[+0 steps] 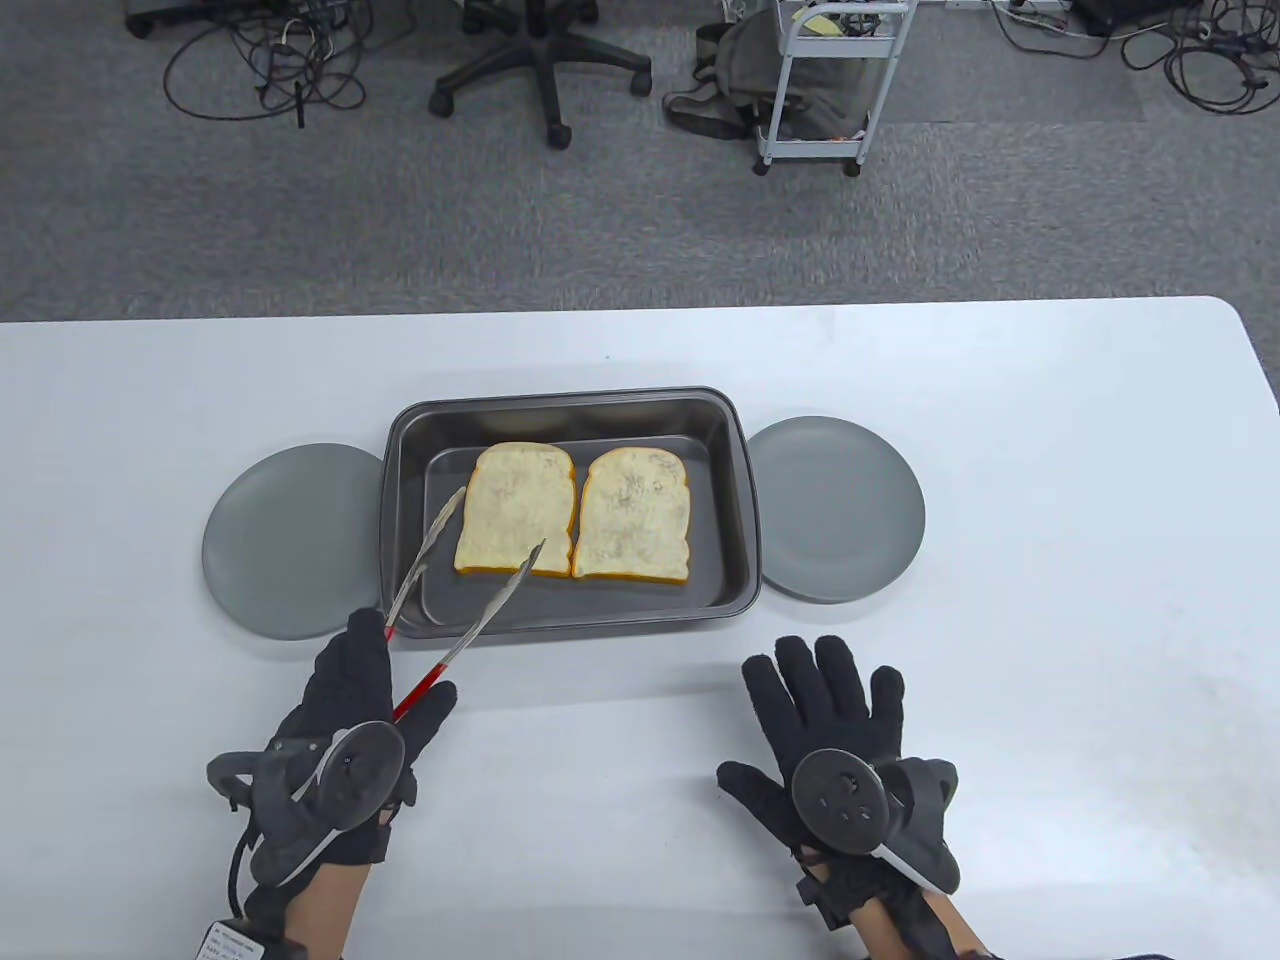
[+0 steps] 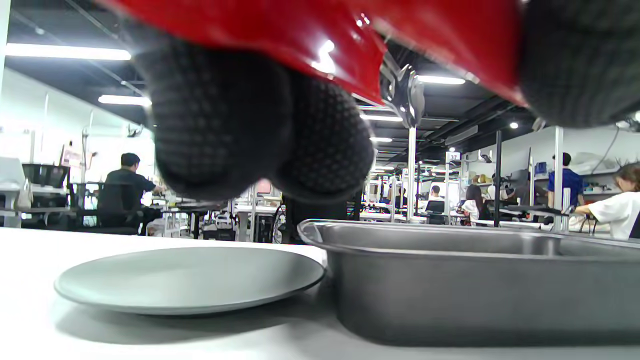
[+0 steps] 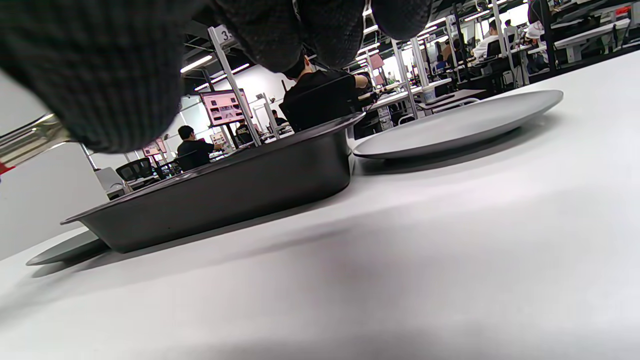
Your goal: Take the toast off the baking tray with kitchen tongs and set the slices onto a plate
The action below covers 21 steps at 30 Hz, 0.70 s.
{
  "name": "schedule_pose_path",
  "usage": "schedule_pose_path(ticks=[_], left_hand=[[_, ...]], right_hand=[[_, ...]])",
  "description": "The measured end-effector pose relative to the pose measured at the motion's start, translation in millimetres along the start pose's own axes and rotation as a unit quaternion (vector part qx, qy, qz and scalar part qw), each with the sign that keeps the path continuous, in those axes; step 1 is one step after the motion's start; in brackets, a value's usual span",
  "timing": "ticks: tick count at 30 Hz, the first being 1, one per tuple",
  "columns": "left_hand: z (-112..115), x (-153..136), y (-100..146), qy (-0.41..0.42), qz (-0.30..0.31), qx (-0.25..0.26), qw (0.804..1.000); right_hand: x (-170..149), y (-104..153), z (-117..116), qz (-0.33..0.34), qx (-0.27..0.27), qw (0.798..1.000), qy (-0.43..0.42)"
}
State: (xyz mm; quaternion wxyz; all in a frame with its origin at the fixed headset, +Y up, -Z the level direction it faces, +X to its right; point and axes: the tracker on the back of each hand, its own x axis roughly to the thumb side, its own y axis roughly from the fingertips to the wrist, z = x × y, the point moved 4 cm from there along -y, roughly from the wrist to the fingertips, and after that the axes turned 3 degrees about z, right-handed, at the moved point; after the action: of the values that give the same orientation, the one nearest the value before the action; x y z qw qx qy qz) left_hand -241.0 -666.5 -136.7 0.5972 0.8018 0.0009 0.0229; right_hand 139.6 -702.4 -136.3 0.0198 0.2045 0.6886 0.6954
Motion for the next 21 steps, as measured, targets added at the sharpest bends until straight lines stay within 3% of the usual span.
schedule_pose_path(ticks=[12, 21], left_hand=[[7.4, 3.0, 0.1, 0.014, 0.003, -0.032, 0.999], [8.2, 3.9, -6.8, 0.007, 0.007, -0.04, 0.999]], right_hand=[[-4.4, -3.8, -2.4, -0.014, 0.008, 1.0, -0.008], [-37.9, -24.5, 6.7, -0.084, 0.003, 0.996, -0.039]])
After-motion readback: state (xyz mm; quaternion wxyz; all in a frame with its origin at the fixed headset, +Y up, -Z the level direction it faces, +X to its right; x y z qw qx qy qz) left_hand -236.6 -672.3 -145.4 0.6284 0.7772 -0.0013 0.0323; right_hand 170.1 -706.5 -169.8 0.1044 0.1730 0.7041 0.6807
